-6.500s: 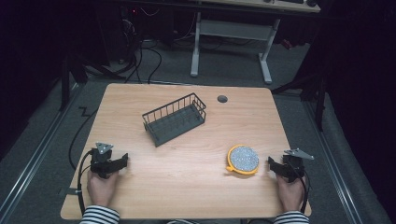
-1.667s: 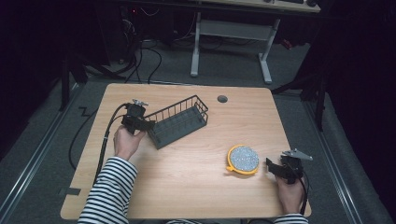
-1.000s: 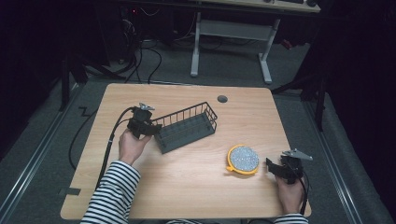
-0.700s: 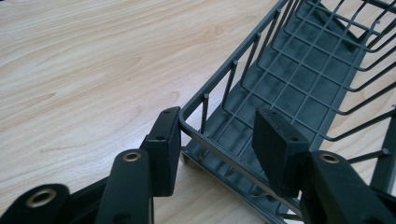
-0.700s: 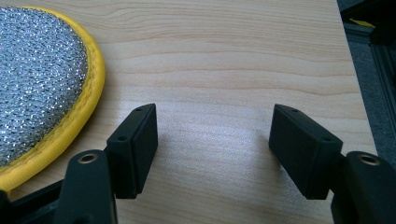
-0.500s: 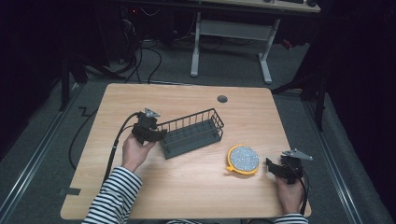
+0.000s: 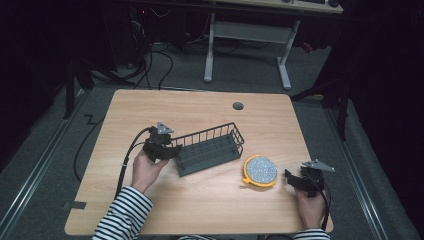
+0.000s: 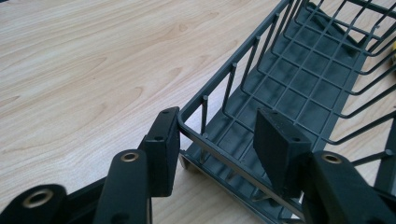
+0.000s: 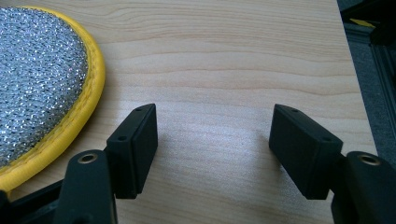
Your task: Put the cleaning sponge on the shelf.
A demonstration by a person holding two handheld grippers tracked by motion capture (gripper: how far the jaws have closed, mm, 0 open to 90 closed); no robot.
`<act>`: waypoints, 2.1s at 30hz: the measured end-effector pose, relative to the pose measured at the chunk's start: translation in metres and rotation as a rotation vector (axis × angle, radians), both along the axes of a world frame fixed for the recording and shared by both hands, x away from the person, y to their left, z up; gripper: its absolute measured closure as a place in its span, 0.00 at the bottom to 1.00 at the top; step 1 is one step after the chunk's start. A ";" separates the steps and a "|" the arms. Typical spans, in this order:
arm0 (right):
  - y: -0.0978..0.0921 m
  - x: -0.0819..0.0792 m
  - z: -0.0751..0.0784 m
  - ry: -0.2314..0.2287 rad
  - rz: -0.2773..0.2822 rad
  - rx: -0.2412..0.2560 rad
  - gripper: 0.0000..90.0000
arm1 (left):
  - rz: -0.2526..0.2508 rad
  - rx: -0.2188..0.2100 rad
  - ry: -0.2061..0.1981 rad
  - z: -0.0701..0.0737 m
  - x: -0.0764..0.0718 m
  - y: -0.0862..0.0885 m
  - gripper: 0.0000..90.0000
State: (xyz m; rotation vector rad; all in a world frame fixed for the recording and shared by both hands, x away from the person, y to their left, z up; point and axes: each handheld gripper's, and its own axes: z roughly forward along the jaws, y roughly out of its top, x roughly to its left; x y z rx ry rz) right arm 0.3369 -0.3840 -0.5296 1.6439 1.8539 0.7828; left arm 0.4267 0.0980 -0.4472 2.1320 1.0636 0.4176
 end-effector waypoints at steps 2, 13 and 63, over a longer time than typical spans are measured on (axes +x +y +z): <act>0.000 0.000 0.000 0.000 0.000 0.000 0.37 | -0.002 0.003 -0.003 0.000 -0.003 0.000 0.57; 0.000 0.000 0.000 0.000 0.000 0.000 0.37 | 0.007 0.009 -0.003 0.000 -0.013 0.000 0.54; 0.000 0.000 0.000 0.000 0.002 -0.004 0.37 | 0.261 -0.215 0.031 -0.036 -0.051 0.120 0.33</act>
